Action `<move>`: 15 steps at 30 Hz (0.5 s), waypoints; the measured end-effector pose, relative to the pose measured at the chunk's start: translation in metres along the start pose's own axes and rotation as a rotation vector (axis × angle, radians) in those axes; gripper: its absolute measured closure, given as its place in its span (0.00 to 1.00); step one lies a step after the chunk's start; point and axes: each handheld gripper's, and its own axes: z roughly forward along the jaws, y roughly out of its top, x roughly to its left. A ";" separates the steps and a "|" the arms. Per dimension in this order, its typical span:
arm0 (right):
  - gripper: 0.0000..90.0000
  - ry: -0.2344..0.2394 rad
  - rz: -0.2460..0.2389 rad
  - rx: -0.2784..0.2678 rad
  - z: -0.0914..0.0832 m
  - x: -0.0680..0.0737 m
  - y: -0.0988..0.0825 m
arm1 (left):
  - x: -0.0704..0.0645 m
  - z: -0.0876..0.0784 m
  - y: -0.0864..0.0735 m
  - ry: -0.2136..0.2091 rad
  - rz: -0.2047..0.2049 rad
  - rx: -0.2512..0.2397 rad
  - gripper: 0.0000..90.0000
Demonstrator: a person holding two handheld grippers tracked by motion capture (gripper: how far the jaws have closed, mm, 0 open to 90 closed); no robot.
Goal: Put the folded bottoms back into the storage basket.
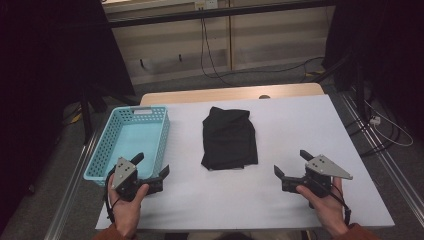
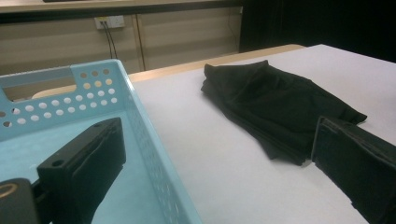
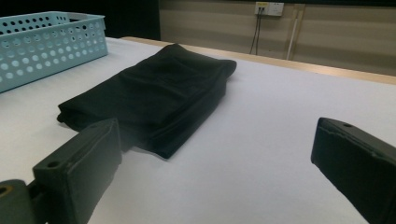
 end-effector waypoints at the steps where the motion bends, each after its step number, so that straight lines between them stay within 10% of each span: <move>1: 0.02 0.009 -0.009 0.010 0.002 0.001 0.000 | 0.000 0.000 0.000 0.001 -0.006 -0.002 0.03; 15: 0.03 0.112 -0.020 0.055 0.011 0.015 0.000 | 0.000 -0.005 -0.003 -0.022 -0.011 0.008 0.03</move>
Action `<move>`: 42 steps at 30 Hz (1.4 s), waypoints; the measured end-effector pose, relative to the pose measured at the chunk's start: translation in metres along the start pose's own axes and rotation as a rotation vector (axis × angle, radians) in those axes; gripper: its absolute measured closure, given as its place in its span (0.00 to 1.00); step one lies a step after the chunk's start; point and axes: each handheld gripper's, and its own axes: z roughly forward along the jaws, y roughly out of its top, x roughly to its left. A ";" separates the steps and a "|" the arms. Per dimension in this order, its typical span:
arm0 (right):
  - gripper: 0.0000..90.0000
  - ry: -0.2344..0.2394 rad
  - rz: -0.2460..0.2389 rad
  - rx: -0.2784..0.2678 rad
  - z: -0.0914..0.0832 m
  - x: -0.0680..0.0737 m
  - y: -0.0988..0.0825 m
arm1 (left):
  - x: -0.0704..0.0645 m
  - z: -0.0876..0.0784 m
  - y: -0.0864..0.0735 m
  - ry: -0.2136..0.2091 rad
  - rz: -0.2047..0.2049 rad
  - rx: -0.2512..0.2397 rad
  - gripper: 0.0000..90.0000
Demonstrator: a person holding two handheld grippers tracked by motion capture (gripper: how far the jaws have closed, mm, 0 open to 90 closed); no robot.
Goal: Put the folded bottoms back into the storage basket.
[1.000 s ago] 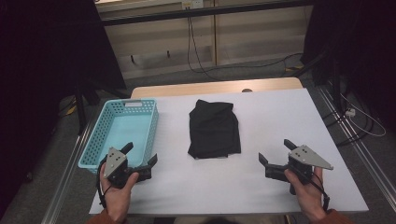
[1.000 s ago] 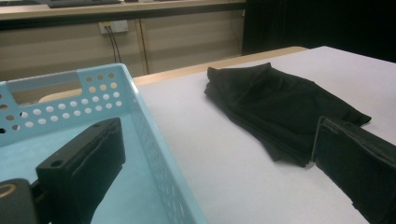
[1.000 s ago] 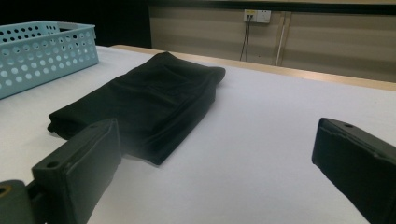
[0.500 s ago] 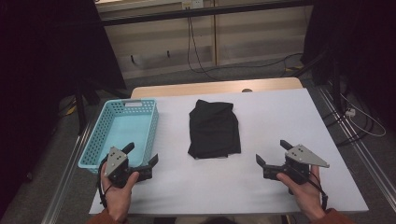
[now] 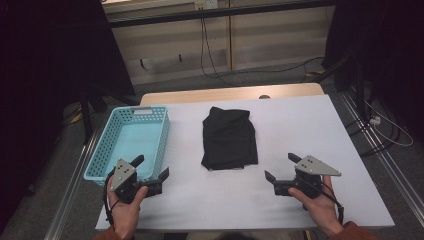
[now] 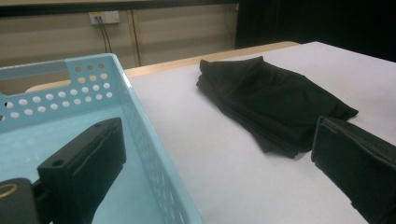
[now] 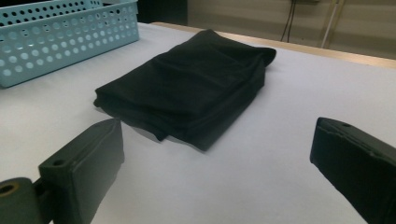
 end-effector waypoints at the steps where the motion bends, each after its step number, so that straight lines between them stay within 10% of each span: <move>1: 0.03 0.000 0.000 0.000 0.000 0.000 0.000 | 0.000 0.000 0.000 0.000 0.000 0.000 0.03; 29: 0.06 0.204 -0.036 0.111 0.041 0.028 0.018 | -0.003 0.000 0.000 -0.037 0.021 0.011 0.03; 42: 0.06 0.345 -0.121 0.266 0.072 0.036 0.037 | -0.001 0.000 -0.001 -0.028 -0.004 0.021 0.03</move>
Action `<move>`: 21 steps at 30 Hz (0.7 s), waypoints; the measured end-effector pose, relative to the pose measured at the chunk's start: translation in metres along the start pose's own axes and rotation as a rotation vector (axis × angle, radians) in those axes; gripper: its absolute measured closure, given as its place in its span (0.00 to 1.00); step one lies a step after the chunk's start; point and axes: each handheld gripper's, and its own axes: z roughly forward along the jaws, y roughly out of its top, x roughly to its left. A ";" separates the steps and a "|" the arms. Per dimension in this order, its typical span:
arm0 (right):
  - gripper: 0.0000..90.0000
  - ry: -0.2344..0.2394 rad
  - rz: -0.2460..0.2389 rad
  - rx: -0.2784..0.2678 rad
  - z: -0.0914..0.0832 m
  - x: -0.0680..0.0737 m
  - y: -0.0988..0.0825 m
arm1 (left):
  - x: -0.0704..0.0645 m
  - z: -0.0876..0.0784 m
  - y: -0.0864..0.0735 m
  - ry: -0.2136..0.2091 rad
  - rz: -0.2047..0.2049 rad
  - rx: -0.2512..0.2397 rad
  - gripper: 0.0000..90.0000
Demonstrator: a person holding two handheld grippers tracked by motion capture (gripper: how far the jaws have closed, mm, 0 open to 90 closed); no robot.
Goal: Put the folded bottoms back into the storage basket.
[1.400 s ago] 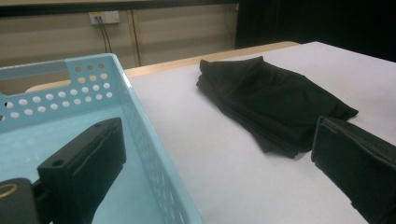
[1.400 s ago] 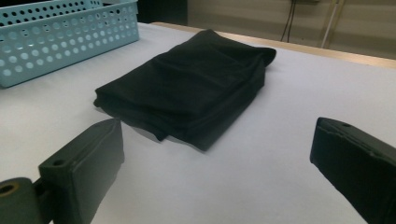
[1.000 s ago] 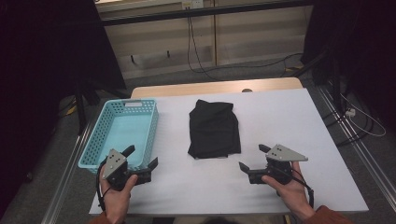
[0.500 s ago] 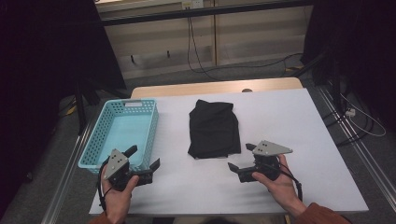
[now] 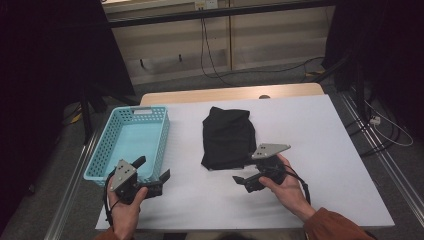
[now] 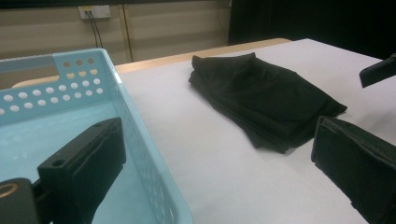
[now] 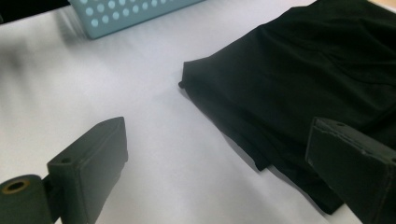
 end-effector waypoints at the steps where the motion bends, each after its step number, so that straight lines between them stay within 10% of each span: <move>1: 0.06 0.007 -0.003 0.012 0.002 -0.001 0.002 | 0.000 0.000 0.000 0.003 0.001 0.001 0.03; 21: 0.19 0.034 -0.102 0.171 0.038 -0.011 0.020 | 0.000 0.001 -0.001 0.007 -0.004 0.001 0.04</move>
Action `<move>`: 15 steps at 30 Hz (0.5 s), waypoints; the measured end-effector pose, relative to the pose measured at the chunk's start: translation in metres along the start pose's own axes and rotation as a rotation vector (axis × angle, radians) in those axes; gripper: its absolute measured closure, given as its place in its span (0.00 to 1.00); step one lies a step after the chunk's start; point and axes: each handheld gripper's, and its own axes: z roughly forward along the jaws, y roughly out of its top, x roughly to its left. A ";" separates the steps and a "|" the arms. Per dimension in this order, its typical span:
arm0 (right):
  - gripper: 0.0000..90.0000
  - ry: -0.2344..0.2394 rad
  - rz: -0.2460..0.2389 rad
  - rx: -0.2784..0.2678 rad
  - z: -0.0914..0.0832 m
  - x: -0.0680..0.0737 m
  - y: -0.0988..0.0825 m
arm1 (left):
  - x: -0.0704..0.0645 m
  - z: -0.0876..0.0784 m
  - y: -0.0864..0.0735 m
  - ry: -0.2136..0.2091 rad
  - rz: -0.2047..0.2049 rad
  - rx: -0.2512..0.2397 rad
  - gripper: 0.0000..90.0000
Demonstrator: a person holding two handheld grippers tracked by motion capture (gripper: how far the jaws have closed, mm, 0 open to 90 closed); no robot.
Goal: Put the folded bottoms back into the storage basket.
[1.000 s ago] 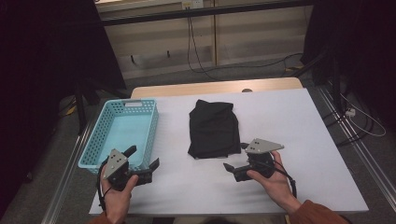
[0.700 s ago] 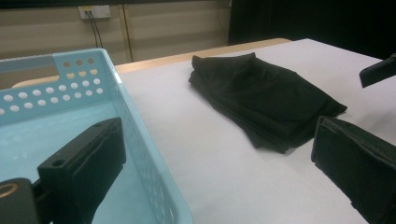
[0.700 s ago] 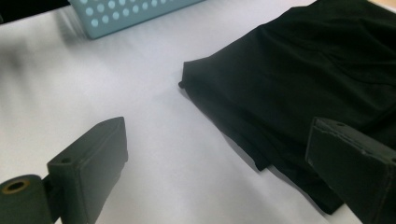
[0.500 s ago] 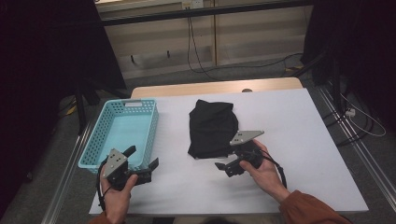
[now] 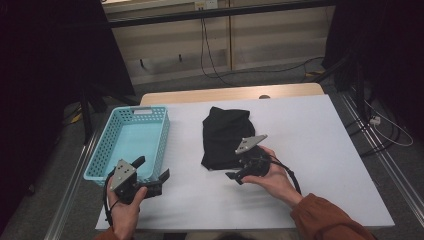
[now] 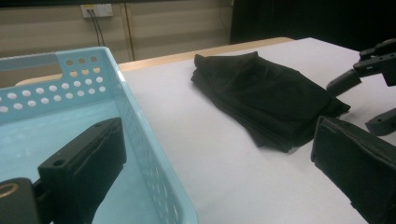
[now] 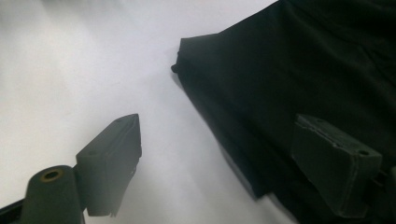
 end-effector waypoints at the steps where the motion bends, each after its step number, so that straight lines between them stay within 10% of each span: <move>1: 0.18 0.000 -0.012 -0.004 0.001 -0.002 0.005 | 0.000 0.000 0.000 -0.001 0.006 0.002 0.04; 15: 0.35 0.033 -0.113 0.081 0.035 -0.022 0.013 | 0.001 0.000 0.000 -0.018 0.004 0.002 0.03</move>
